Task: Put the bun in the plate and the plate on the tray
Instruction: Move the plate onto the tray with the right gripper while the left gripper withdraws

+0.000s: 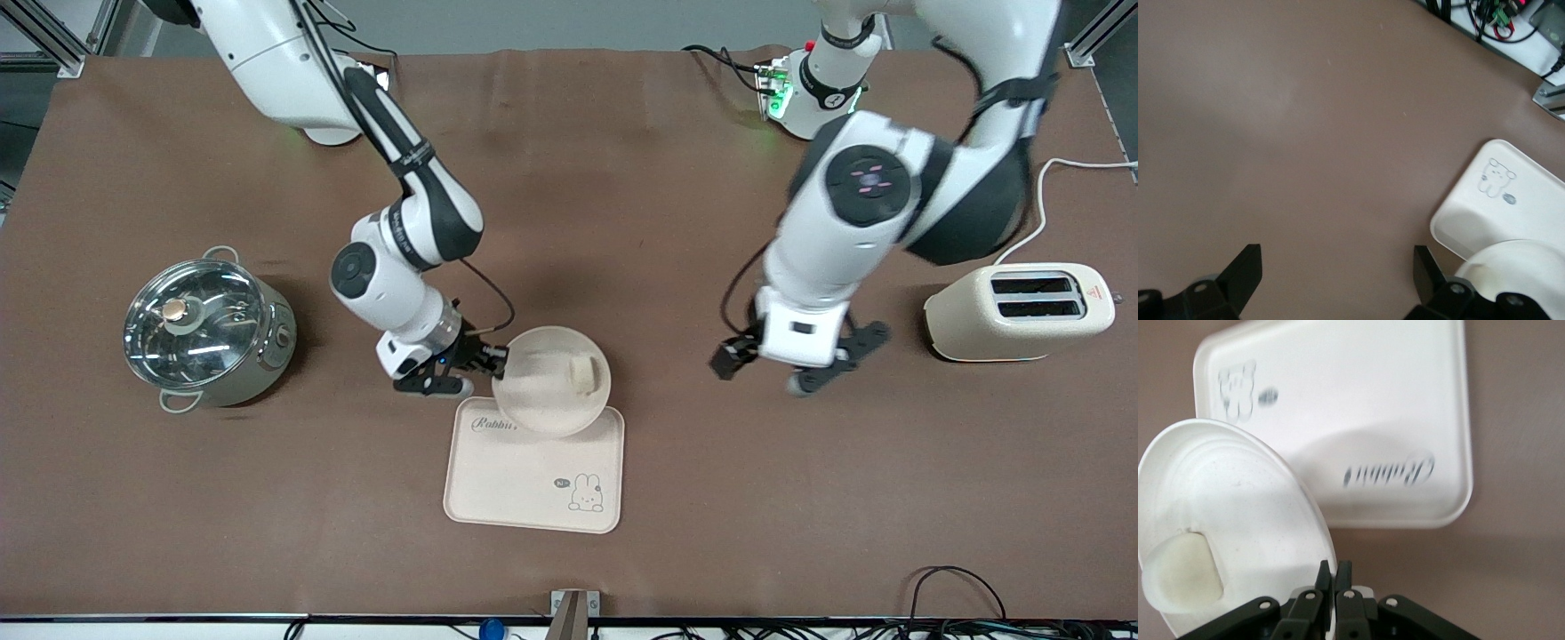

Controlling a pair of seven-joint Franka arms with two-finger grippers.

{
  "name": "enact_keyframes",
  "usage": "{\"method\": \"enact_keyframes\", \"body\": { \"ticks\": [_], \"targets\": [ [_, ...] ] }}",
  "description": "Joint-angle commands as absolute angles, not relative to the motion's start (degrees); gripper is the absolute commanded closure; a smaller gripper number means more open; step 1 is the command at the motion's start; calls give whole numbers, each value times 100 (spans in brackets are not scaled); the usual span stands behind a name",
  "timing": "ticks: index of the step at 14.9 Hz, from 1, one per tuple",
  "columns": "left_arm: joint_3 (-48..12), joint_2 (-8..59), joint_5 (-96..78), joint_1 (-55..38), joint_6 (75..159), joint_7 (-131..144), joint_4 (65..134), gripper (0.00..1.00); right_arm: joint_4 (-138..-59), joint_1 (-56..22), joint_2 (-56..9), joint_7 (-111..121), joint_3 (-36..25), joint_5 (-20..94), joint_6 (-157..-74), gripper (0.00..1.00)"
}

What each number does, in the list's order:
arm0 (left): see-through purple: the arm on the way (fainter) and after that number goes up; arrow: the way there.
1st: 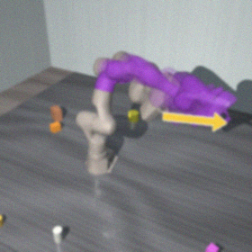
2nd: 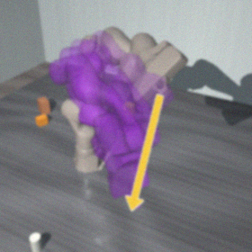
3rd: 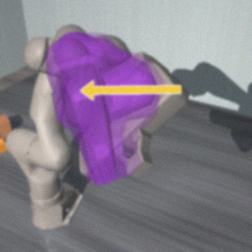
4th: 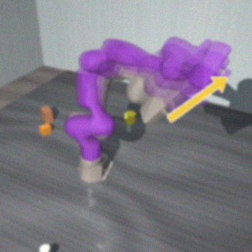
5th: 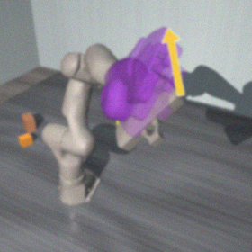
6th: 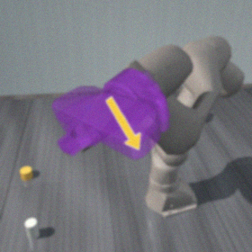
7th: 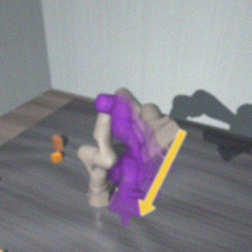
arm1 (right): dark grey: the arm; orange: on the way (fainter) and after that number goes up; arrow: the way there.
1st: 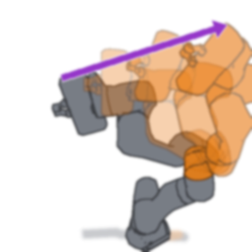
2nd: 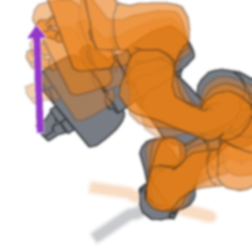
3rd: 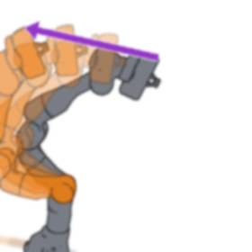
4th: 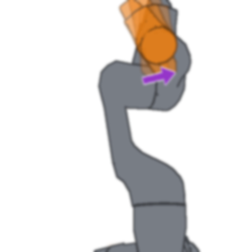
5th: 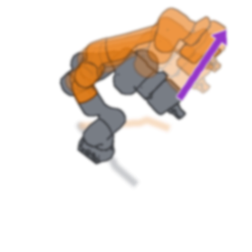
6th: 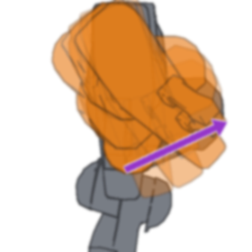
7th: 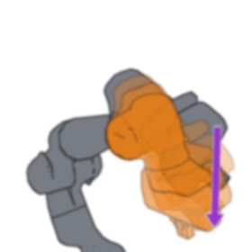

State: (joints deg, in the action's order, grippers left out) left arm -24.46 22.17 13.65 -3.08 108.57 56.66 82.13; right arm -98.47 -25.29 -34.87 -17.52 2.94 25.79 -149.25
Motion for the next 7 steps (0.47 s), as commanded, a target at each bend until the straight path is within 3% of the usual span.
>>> {"method": "enact_keyframes", "body": {
  "ticks": [1, 5, 7],
  "targets": [
    [-2478, 1803, 1424, 200, 10495, 4373, 8288, 0, -8818, -2198, -4374, -1784, 369, 2698, -14827, 100],
    [-2505, 1232, 1362, 807, 9820, 2930, 8279, 0, -7824, -1934, -5105, -1969, 378, 2935, -14442, 100],
    [-2505, 916, 1197, 1089, 9563, 2148, 8279, 0, -7717, -1934, -5203, -1986, 378, 2944, -14405, 100]
  ]
}}
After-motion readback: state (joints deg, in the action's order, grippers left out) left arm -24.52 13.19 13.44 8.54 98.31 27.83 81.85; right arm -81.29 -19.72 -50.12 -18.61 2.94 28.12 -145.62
